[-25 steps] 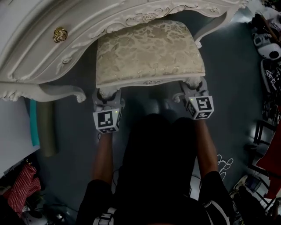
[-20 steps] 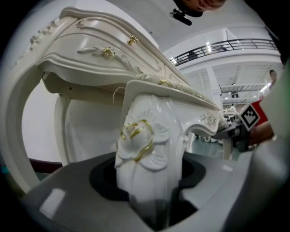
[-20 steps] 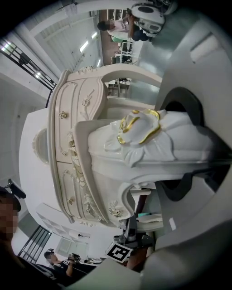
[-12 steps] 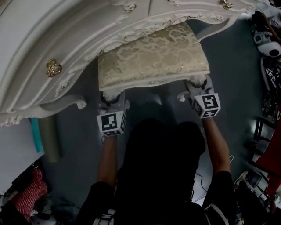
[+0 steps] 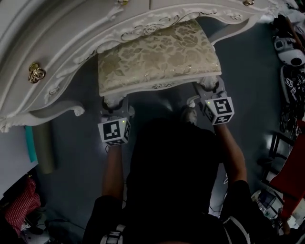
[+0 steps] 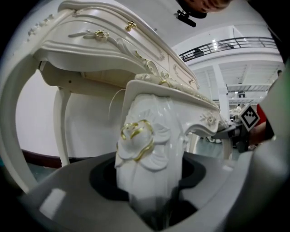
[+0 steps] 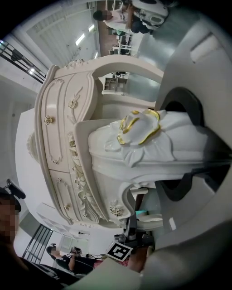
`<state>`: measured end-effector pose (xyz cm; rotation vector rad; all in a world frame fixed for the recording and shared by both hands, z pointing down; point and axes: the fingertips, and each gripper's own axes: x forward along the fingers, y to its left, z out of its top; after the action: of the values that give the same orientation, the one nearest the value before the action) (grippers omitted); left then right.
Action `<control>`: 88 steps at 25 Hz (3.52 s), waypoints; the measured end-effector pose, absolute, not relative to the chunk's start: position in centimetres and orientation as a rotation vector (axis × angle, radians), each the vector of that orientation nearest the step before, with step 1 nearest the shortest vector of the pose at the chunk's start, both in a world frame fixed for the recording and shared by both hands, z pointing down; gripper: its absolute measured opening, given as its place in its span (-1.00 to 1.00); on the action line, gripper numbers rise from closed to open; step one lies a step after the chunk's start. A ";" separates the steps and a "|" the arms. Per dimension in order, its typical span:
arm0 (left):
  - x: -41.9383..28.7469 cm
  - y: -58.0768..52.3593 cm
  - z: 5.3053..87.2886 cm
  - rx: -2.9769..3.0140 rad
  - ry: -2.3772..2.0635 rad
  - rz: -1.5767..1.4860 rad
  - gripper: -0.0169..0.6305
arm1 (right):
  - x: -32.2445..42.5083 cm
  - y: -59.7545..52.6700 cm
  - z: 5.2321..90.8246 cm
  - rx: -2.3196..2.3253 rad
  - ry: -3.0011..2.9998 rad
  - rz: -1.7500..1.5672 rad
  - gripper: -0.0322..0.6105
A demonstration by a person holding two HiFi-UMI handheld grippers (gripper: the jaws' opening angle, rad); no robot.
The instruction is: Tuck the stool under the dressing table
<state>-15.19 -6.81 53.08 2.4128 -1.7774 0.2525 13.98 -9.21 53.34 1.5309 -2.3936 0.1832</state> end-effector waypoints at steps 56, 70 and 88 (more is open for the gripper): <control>-19.8 -11.1 52.7 2.188 -2.136 0.281 -0.13 | 7.7 -21.2 55.0 1.257 -2.642 0.117 -0.15; -20.3 -12.6 53.7 2.160 -2.186 0.261 -0.13 | 7.2 -23.5 55.6 1.244 -2.652 0.083 -0.14; -21.8 -16.2 54.8 2.197 -2.177 0.263 -0.13 | 5.5 -26.8 56.5 1.262 -2.672 0.047 -0.14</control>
<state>-21.84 -16.17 54.81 2.1967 -2.1773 0.2627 5.50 -26.81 56.46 1.2620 -2.6718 0.0471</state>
